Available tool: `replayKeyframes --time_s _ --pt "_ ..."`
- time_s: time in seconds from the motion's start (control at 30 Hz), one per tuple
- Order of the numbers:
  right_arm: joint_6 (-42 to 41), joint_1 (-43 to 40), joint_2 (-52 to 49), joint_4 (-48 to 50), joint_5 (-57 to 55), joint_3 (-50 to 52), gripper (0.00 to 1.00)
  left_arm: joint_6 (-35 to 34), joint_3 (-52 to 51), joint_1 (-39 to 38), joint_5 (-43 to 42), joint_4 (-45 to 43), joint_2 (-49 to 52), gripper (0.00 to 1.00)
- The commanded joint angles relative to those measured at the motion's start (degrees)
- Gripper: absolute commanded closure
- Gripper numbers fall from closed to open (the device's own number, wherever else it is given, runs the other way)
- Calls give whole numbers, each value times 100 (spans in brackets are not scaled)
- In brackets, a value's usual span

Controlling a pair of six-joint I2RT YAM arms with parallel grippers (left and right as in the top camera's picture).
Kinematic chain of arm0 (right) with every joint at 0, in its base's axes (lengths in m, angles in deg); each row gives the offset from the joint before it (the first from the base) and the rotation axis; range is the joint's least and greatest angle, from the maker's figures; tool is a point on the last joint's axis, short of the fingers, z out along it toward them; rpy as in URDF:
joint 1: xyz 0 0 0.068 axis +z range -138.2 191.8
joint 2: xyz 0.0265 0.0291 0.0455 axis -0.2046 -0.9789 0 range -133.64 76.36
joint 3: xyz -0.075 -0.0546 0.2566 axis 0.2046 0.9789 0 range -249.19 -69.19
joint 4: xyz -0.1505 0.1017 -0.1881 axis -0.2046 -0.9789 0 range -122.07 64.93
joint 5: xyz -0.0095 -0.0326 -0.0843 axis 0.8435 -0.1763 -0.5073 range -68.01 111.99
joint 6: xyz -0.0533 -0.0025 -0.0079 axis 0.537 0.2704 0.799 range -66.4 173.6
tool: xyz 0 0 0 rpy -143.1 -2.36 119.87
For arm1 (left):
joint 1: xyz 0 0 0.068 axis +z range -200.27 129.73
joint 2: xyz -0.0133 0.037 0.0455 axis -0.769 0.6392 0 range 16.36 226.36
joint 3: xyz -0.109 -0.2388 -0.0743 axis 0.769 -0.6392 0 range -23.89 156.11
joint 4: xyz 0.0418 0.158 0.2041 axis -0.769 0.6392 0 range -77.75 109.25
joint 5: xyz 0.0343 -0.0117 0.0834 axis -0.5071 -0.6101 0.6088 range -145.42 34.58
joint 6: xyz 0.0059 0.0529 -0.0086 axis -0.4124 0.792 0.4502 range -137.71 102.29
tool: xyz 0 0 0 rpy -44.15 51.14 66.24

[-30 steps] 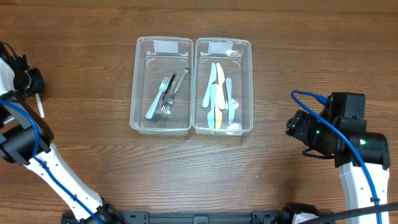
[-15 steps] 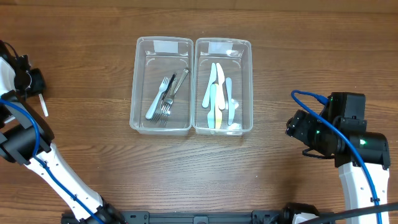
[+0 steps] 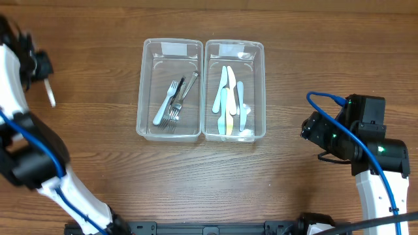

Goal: Pack container
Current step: 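Move left gripper to the last white plastic fork and grasp it, then carry the white plastic fork over the left container and release it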

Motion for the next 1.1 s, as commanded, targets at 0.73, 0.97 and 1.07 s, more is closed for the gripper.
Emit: replayKeyframes --time_s 0.73,0.97,1.07 --pt "-20 22 -1025 50 -15 -9 22 -1080 70 -4441 55 378 195 96" --pt "-20 22 -1025 55 0 -9 22 -1075 70 -4441 -55 435 874 78" --pt "-20 22 -1023 57 0 -9 22 -986 72 -4441 -46 407 866 73"
